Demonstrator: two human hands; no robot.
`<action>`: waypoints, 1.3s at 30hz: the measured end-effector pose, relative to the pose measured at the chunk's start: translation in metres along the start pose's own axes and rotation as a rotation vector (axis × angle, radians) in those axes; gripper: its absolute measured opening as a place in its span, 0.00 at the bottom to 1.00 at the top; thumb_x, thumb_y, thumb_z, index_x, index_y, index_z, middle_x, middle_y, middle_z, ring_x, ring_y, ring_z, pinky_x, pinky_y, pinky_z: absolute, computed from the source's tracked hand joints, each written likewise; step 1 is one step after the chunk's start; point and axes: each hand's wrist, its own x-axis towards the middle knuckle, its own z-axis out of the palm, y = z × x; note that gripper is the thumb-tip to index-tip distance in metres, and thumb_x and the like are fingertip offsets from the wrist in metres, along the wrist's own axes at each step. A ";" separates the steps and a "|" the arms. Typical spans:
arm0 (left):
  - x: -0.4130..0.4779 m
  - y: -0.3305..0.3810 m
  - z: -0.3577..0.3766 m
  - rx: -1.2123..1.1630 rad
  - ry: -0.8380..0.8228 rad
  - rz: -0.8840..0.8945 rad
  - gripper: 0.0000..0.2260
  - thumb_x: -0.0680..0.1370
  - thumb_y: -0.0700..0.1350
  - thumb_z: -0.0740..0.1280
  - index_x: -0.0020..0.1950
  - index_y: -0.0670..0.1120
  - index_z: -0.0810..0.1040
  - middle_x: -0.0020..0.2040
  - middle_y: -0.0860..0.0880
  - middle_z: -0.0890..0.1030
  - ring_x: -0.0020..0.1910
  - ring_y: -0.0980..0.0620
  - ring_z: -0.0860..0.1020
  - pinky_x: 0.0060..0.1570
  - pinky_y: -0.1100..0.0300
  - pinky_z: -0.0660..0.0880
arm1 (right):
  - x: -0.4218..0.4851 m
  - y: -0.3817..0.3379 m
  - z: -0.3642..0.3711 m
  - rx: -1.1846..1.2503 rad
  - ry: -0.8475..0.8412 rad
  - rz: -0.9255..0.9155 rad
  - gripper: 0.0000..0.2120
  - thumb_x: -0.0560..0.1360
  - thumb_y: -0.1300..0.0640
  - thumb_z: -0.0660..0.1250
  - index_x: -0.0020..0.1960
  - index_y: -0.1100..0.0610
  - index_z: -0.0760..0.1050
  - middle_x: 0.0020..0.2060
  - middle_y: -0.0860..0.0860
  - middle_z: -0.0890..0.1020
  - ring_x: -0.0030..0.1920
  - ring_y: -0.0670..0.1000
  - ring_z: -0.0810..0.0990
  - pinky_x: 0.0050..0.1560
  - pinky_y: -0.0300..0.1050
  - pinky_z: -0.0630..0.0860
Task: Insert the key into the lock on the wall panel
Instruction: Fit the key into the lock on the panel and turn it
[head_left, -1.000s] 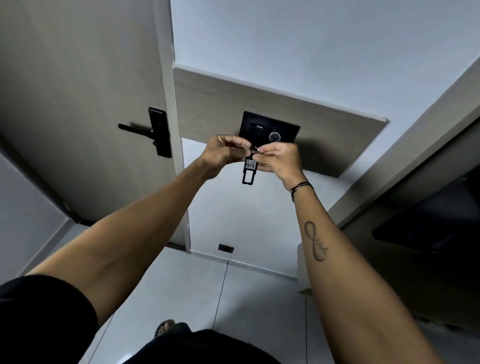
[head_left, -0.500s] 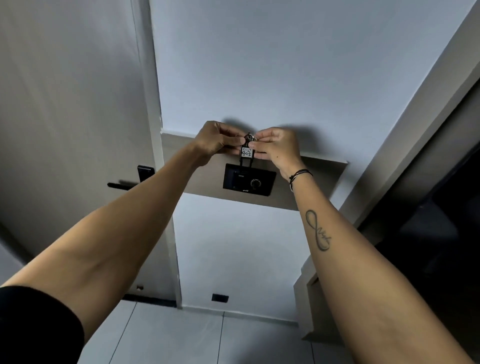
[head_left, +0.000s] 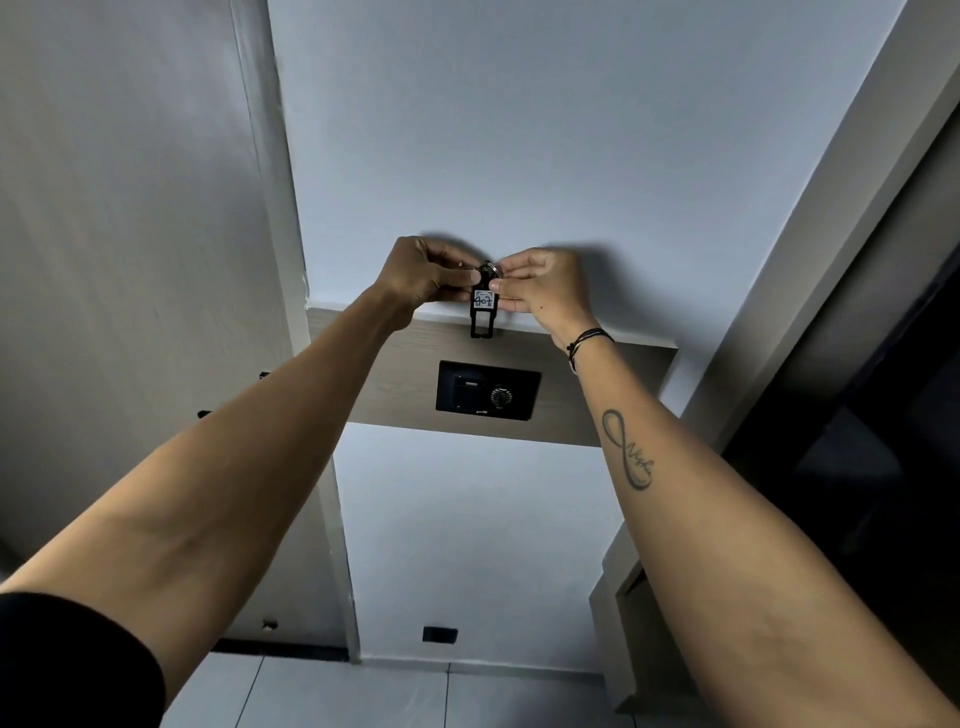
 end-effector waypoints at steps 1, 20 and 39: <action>0.001 0.001 -0.001 0.001 -0.002 0.001 0.09 0.72 0.31 0.80 0.42 0.46 0.90 0.40 0.46 0.89 0.39 0.49 0.87 0.43 0.57 0.87 | 0.001 0.000 0.001 0.009 0.002 -0.002 0.16 0.73 0.73 0.77 0.59 0.73 0.80 0.49 0.63 0.85 0.39 0.52 0.86 0.41 0.41 0.88; -0.005 -0.001 -0.005 0.031 -0.003 0.025 0.09 0.74 0.31 0.78 0.53 0.37 0.88 0.40 0.47 0.89 0.39 0.50 0.87 0.45 0.57 0.88 | 0.004 0.018 0.006 0.036 0.009 0.014 0.10 0.70 0.70 0.80 0.46 0.60 0.83 0.41 0.56 0.87 0.39 0.51 0.89 0.43 0.46 0.88; -0.023 -0.058 -0.001 0.064 0.055 -0.033 0.11 0.72 0.30 0.80 0.40 0.45 0.89 0.36 0.48 0.88 0.35 0.51 0.86 0.40 0.59 0.87 | -0.020 0.054 0.020 -0.067 -0.002 0.098 0.13 0.72 0.74 0.77 0.55 0.73 0.81 0.40 0.57 0.83 0.40 0.53 0.84 0.44 0.42 0.88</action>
